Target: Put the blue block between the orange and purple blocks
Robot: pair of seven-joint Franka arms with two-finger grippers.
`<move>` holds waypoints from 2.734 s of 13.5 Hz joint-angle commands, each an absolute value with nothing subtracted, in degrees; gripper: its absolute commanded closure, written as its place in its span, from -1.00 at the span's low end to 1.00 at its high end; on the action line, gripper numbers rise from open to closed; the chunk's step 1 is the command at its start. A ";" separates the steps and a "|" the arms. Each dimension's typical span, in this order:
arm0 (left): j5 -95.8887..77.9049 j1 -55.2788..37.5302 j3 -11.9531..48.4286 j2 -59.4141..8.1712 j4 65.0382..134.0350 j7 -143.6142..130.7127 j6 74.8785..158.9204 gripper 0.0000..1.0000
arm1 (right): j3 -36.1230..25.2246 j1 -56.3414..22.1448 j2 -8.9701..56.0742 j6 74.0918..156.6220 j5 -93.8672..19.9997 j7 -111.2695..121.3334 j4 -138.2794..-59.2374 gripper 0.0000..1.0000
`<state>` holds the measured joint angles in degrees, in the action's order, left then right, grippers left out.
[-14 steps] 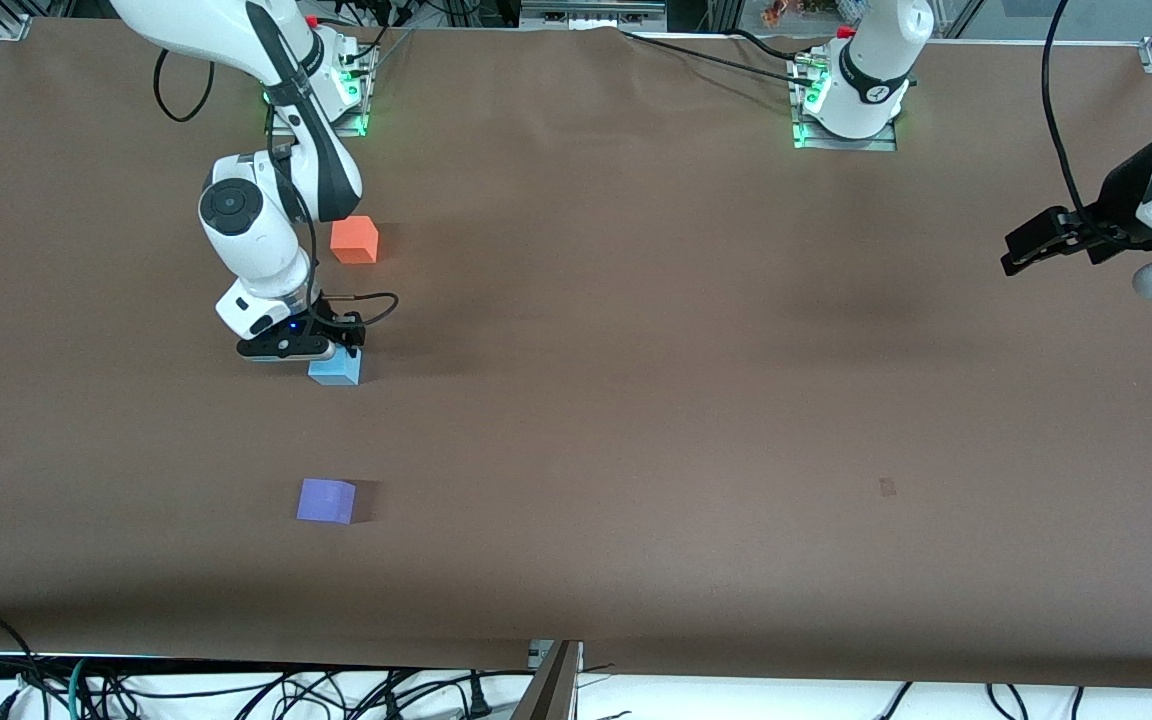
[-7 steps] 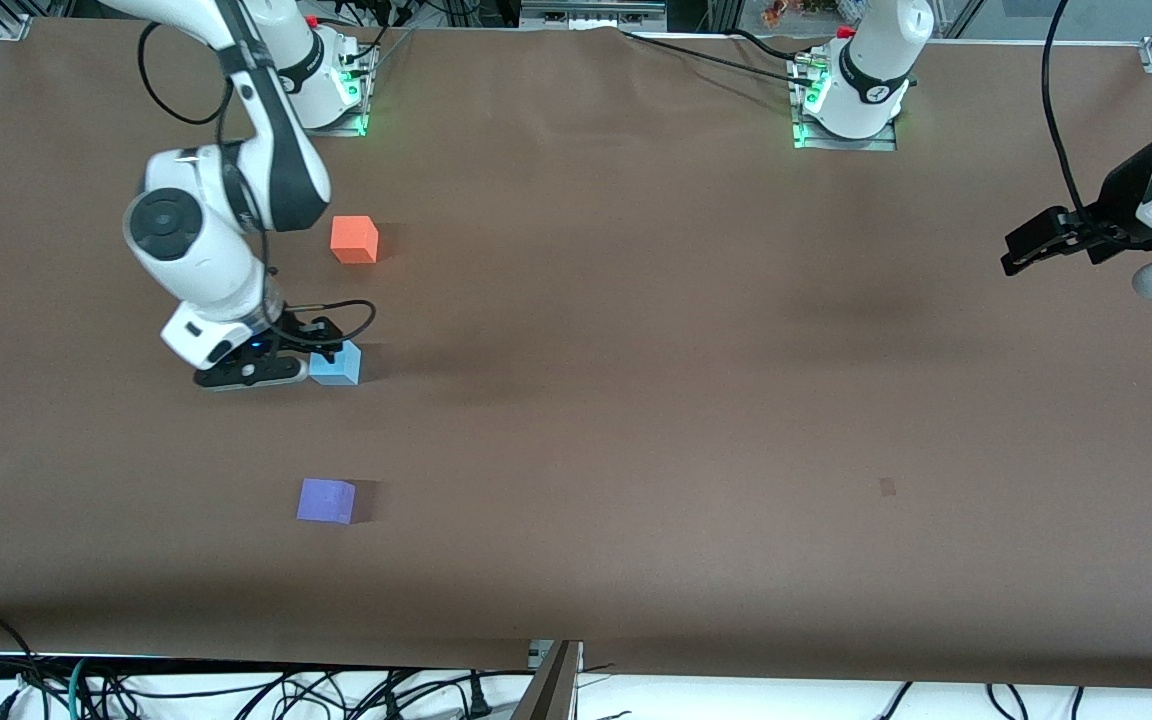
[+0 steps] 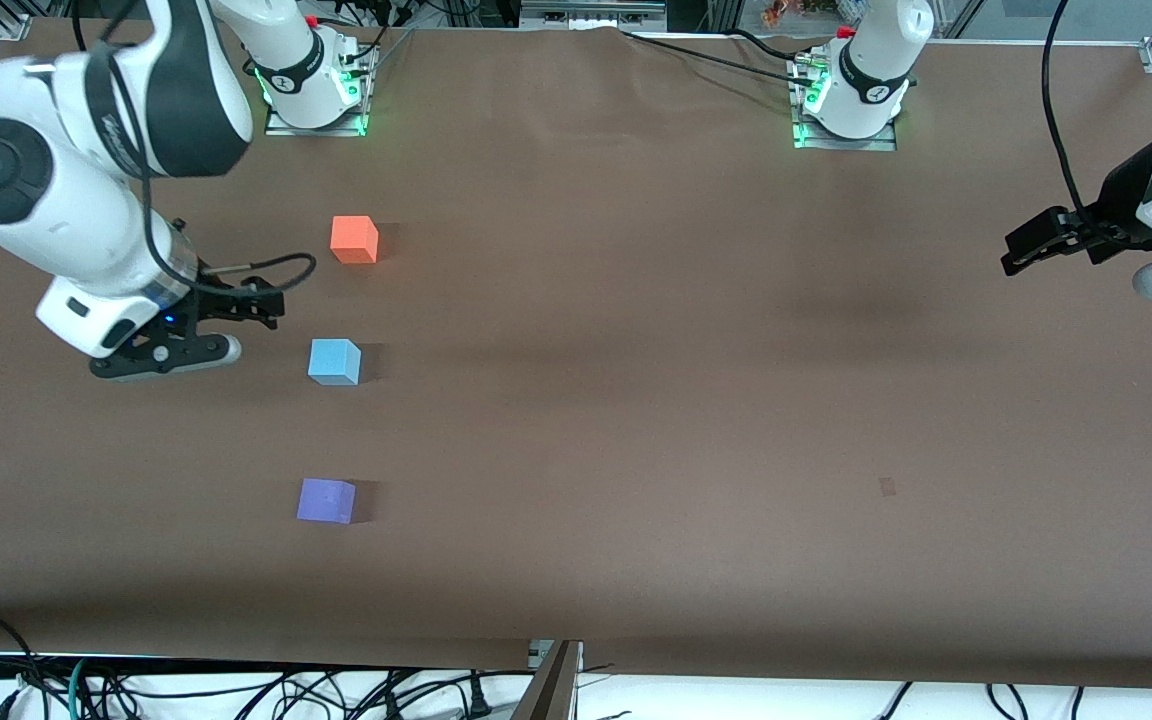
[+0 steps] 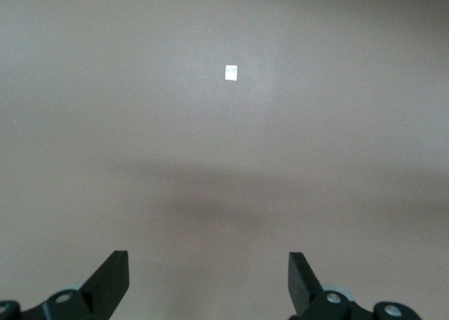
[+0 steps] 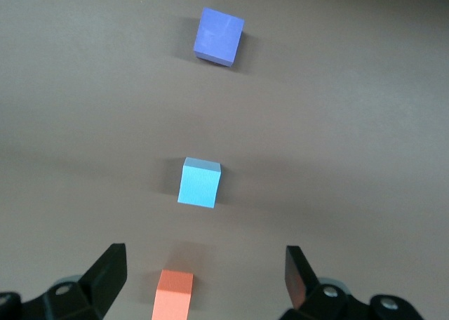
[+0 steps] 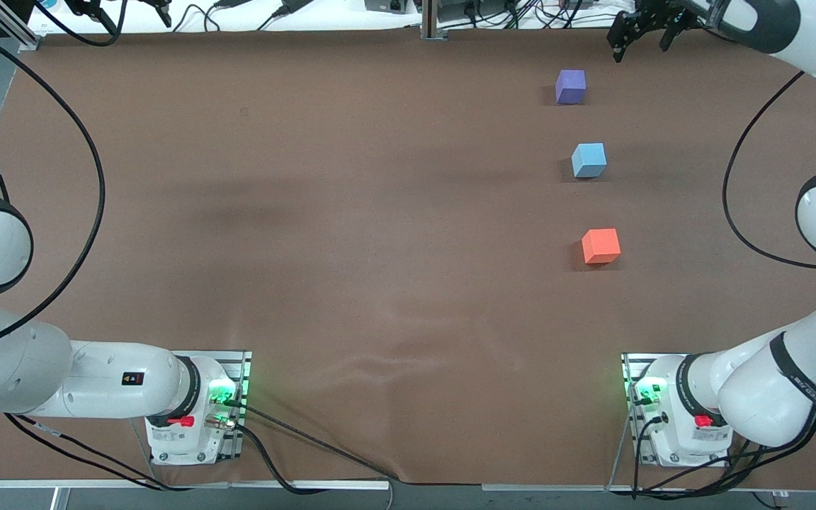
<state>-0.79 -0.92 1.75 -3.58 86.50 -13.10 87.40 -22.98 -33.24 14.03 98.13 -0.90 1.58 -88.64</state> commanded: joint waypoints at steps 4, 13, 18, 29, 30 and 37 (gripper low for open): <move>0.44 -1.14 1.93 -4.04 85.17 -13.71 86.31 -1.00 | -27.86 -33.13 14.33 90.28 -1.50 9.41 -84.20 -0.99; 0.44 -1.14 1.93 -4.04 85.17 -13.71 86.31 -1.00 | -11.72 -15.76 5.55 85.43 2.12 9.15 -81.56 -0.99; 0.44 -1.14 1.93 -4.04 85.25 -13.71 86.31 -1.00 | -1.59 -5.10 1.41 83.77 1.67 8.35 -85.95 -0.99; 0.44 -1.14 1.93 -4.04 85.25 -13.71 85.96 -1.00 | 0.09 -3.08 0.44 80.59 1.41 2.83 -88.94 -0.99; 0.44 -1.14 1.93 -3.96 85.34 -13.71 85.96 -1.00 | 0.09 -2.99 0.44 80.77 1.49 0.81 -89.12 -0.99; 0.44 -1.14 1.93 -4.04 85.25 -13.71 85.96 -1.00 | -0.18 -0.88 1.58 80.94 1.67 1.23 -88.24 -0.99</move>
<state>-0.79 -0.92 1.76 -3.58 86.50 -13.10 86.97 -0.99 -1.65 1.70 80.36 2.41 1.83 -87.98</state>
